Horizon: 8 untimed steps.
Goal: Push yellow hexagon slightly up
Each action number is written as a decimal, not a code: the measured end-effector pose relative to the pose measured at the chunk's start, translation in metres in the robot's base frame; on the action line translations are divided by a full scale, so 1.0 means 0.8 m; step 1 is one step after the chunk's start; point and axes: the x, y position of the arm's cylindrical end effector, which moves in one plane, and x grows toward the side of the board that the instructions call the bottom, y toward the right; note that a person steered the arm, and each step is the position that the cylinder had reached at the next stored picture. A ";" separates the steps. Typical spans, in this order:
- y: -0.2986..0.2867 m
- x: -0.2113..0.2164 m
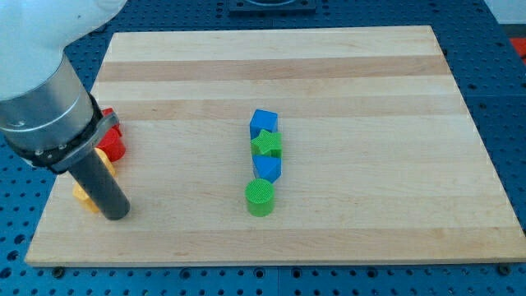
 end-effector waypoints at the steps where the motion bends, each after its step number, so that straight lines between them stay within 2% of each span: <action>1: 0.000 -0.006; 2: -0.001 0.005; 4: -0.067 0.018; 6: -0.070 0.002; 8: -0.070 0.008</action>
